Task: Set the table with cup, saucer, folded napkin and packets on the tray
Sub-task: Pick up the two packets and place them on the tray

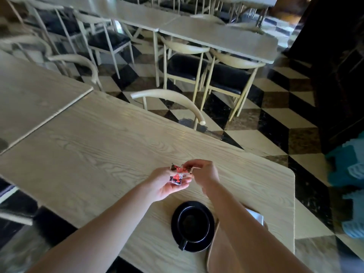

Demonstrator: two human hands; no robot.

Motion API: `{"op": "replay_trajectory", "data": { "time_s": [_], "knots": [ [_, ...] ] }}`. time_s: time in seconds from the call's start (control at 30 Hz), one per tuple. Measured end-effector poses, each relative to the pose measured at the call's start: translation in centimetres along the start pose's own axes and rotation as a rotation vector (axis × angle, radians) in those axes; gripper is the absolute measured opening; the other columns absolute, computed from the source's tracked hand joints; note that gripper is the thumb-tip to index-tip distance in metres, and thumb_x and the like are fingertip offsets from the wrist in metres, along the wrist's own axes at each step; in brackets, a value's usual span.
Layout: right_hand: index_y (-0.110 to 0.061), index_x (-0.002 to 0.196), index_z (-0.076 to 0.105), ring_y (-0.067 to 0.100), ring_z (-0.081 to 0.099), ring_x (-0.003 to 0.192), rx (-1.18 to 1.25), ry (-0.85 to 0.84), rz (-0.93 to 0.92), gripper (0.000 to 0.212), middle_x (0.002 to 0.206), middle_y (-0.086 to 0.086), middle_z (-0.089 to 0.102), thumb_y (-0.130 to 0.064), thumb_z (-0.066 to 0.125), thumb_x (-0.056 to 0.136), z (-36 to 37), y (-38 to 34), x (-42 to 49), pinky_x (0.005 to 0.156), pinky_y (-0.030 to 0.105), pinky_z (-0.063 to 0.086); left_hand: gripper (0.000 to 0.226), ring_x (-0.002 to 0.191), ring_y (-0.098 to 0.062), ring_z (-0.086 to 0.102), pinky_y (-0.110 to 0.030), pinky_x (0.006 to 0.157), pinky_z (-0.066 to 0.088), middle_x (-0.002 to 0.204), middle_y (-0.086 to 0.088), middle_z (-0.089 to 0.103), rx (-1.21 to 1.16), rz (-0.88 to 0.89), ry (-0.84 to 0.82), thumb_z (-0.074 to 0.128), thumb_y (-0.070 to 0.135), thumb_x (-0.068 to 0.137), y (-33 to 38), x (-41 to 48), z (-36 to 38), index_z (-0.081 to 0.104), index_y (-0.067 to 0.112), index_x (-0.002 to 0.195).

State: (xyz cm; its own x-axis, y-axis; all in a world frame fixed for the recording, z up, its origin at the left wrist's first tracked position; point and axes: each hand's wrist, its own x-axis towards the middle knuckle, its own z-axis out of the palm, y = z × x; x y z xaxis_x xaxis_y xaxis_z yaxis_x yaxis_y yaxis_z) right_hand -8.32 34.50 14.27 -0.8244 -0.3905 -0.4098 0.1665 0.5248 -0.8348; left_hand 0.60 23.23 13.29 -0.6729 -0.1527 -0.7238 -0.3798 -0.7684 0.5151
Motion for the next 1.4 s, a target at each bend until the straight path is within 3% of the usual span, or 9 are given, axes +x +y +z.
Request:
{"op": "replay_trajectory", "data": {
  "time_s": [0.13, 0.33, 0.57, 0.67, 0.8, 0.97, 1.17, 1.27, 1.4],
  "knots": [
    [-0.047, 0.066, 0.075, 0.001, 0.070, 0.074, -0.012, -0.068, -0.106, 0.062, 0.082, -0.019, 0.076, 0.007, 0.051, 0.083, -0.1, -3.4, -5.0, 0.051, 0.014, 0.050, 0.027, 0.104, -0.044, 0.066, -0.053, 0.096, 0.051, 0.102, -0.032, 0.069, -0.049, 0.008, -0.136, 0.036, 0.005, 0.097, 1.2, -5.7, -1.2, 0.049, -0.008, 0.118],
    [-0.033, 0.078, 0.080, 0.019, 0.074, 0.080, 0.084, -0.196, -0.178, 0.052, 0.087, -0.001, 0.079, 0.006, 0.047, 0.082, 0.6, -6.4, -10.0, 0.072, 0.033, 0.061, 0.035, 0.117, -0.041, 0.060, -0.046, 0.096, 0.052, 0.117, -0.027, 0.067, 0.030, 0.085, -0.384, 0.053, 0.013, 0.087, 3.1, -11.7, -2.9, 0.066, -0.001, 0.116],
    [-0.036, 0.111, 0.072, 0.019, 0.050, 0.131, -0.101, -0.194, -0.286, 0.048, 0.149, -0.008, 0.047, 0.004, 0.054, 0.091, 4.0, -7.7, -14.2, 0.105, 0.030, 0.047, 0.052, 0.111, -0.039, 0.064, -0.046, 0.092, 0.054, 0.113, -0.030, 0.067, 0.091, 0.125, -0.455, 0.052, -0.014, 0.076, 4.5, -14.8, -5.7, 0.043, -0.010, 0.127],
    [-0.032, 0.117, 0.069, 0.024, 0.062, 0.119, 0.223, -0.172, -0.244, 0.053, 0.138, 0.004, 0.060, 0.009, 0.050, 0.091, 6.3, -7.7, -16.3, 0.098, 0.042, 0.054, 0.045, 0.123, -0.043, 0.054, -0.053, 0.105, 0.044, 0.133, -0.036, 0.050, 0.103, 0.097, -0.531, 0.043, -0.012, 0.085, 5.1, -15.7, -7.4, 0.041, -0.012, 0.131],
    [-0.016, 0.116, 0.067, 0.030, 0.071, 0.092, 0.623, -0.109, -0.207, 0.027, 0.110, 0.015, 0.072, -0.003, 0.056, 0.094, 9.0, -7.4, -19.7, 0.079, 0.040, 0.057, 0.038, 0.114, -0.044, 0.050, -0.057, 0.115, 0.025, 0.122, -0.036, 0.051, 0.209, 0.121, -0.569, 0.033, -0.003, 0.094, 5.3, -16.8, -9.3, 0.043, -0.013, 0.129],
    [0.001, 0.109, 0.069, 0.024, 0.066, 0.071, 0.616, -0.016, -0.114, 0.025, 0.089, 0.018, 0.070, -0.019, 0.061, 0.096, 10.9, -6.6, -22.6, 0.063, 0.029, 0.055, 0.030, 0.092, -0.037, 0.064, -0.047, 0.082, 0.051, 0.103, -0.025, 0.068, 0.346, 0.186, -0.435, 0.038, 0.001, 0.096, 4.0, -17.6, -9.4, 0.063, -0.004, 0.114],
    [-0.016, 0.066, 0.076, 0.026, 0.068, 0.065, 0.506, 0.357, -0.106, 0.018, 0.067, 0.010, 0.071, -0.010, 0.076, 0.083, 10.4, -4.5, -23.9, 0.067, 0.044, 0.062, 0.029, 0.086, -0.036, 0.073, -0.049, 0.085, 0.058, 0.091, -0.018, 0.075, 0.577, 0.249, -0.361, 0.062, -0.009, 0.078, 1.3, -17.3, -8.0, 0.072, 0.011, 0.096],
    [-0.012, 0.071, 0.078, 0.024, 0.070, 0.062, 0.639, 0.316, -0.081, 0.013, 0.069, 0.014, 0.073, -0.002, 0.077, 0.079, 8.6, -2.8, -25.3, 0.057, 0.034, 0.062, 0.033, 0.081, -0.030, 0.074, -0.036, 0.070, 0.061, 0.092, -0.016, 0.074, 0.595, 0.212, -0.377, 0.067, -0.013, 0.073, -0.1, -17.1, -7.0, 0.068, 0.006, 0.100],
    [-0.004, 0.080, 0.078, 0.028, 0.073, 0.068, 0.664, 0.348, -0.013, 0.004, 0.078, 0.020, 0.074, 0.000, 0.077, 0.079, 5.8, 0.3, -26.3, 0.059, 0.030, 0.061, 0.019, 0.083, -0.029, 0.072, -0.042, 0.082, 0.060, 0.087, -0.015, 0.074, 0.578, 0.050, -0.442, 0.069, -0.005, 0.078, -2.5, -16.9, -5.2, 0.068, 0.003, 0.095]
  ]
}}
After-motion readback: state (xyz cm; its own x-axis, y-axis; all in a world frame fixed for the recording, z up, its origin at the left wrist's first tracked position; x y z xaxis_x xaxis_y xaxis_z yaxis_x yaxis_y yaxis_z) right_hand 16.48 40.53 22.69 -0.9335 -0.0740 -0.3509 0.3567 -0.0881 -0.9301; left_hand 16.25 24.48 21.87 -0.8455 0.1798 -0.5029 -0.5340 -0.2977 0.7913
